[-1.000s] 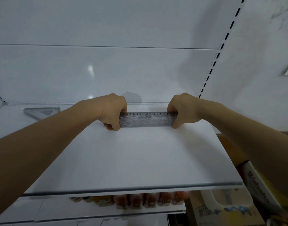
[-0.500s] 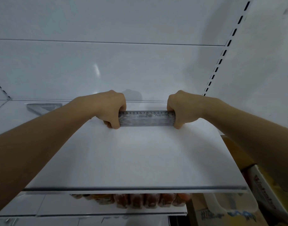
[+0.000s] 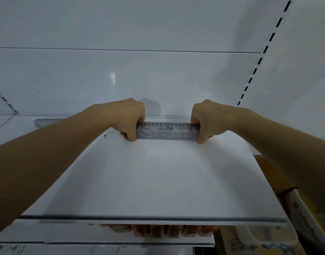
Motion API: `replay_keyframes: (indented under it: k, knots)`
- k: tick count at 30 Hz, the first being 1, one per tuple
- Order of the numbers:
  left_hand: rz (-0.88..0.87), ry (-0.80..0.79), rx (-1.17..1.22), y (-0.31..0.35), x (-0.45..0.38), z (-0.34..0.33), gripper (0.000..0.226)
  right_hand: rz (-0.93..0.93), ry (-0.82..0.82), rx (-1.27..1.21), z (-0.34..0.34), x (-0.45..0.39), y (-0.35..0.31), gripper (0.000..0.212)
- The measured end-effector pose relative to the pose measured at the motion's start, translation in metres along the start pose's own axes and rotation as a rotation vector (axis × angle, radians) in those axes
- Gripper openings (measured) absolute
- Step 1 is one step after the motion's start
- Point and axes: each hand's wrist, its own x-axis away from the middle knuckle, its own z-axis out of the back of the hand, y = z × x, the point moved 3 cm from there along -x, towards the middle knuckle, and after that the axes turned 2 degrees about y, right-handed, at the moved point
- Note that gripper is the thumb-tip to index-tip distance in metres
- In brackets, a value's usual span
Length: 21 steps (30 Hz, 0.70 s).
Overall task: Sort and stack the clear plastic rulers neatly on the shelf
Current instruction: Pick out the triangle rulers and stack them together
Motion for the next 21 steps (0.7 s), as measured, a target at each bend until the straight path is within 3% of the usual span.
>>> replay_keyframes:
  k: [8, 10, 13, 15, 18, 21]
  knots:
    - [0.017, -0.035, 0.043, -0.002, 0.004, 0.002, 0.035, -0.072, -0.082, -0.076, 0.006, 0.007, -0.002, 0.023]
    - [0.048, -0.015, 0.150, -0.011, 0.015, 0.006, 0.046, -0.108, -0.055, 0.001, 0.008, 0.010, -0.004, 0.038]
    - [0.085, 0.187, 0.277, -0.039, 0.038, 0.015, 0.024, -0.148, 0.052, 0.077, 0.014, 0.019, -0.013, 0.071]
    - [0.069, 0.311, 0.223, -0.058, 0.054, 0.015, 0.018, -0.091, 0.220, 0.022, 0.020, 0.020, -0.031, 0.065]
    - [-0.004, 0.249, 0.087, -0.074, 0.071, -0.010, 0.027, 0.035, 0.465, -0.068, 0.028, 0.011, -0.076, 0.041]
    - [-0.159, 0.273, -0.054, -0.078, 0.095, -0.044, 0.035, 0.107, 0.541, -0.097, 0.024, -0.004, -0.123, 0.027]
